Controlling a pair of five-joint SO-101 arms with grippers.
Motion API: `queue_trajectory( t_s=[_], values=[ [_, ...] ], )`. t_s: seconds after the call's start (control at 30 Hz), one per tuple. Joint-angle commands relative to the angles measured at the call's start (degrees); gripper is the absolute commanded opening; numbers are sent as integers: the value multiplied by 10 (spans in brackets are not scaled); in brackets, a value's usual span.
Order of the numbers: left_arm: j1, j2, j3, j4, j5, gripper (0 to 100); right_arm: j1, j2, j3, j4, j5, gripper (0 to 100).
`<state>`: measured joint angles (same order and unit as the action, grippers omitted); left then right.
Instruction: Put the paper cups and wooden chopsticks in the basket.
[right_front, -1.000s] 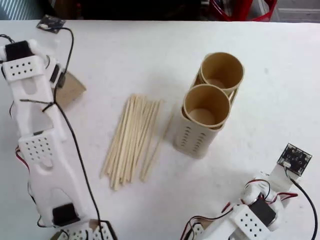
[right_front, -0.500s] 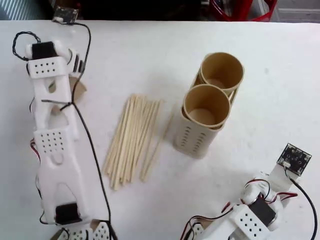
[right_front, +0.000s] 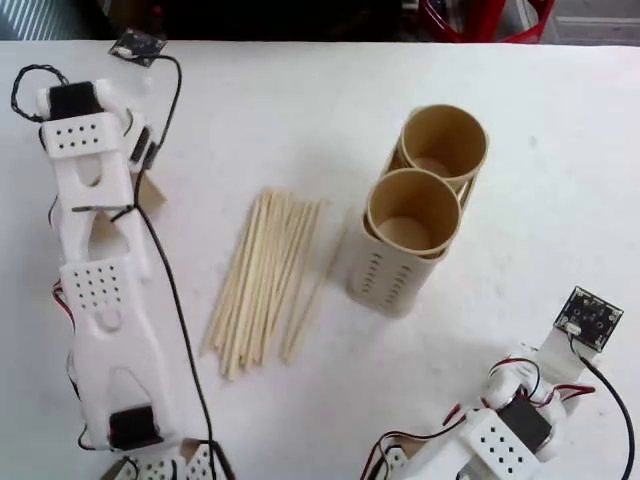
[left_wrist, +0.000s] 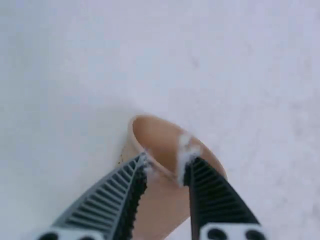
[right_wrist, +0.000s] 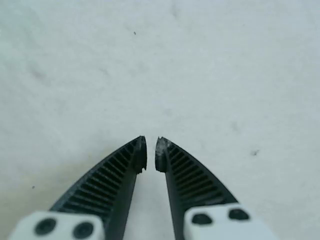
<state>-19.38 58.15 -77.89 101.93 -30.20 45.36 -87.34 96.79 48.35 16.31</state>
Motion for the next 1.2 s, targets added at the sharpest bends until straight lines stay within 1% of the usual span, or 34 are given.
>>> queue_trajectory(
  t_s=[0.0,0.1,0.27,0.37,0.47,0.57,0.73,0.8,0.87,0.93,1.0,1.07,1.17],
  values=[
    [-25,-80,-2,8,-38,131,8,1,4,-7,-4,45],
    [-22,-141,85,8,-62,132,8,1,4,-7,-4,45],
    [0,-294,354,6,-82,129,8,1,4,-7,-4,45],
    [15,-413,470,-7,-90,132,8,1,4,-7,-4,45],
    [17,-521,530,-67,-49,133,8,1,4,-7,-4,45],
    [13,-567,573,-158,10,133,8,1,4,-7,-4,45],
    [2,-523,653,-336,89,133,8,1,4,-7,-4,45],
    [2,-481,666,-382,109,133,8,1,4,-7,-4,45],
    [2,-434,664,-404,127,133,8,1,4,-7,-4,45],
    [-5,-390,650,-411,142,133,8,1,4,-7,-4,45],
    [-9,-352,628,-401,148,133,8,1,4,-7,-4,45],
    [-10,-327,602,-373,146,133,8,1,4,-7,-4,45],
    [-7,-318,570,-305,143,132,8,1,4,-7,-4,45]
  ],
)
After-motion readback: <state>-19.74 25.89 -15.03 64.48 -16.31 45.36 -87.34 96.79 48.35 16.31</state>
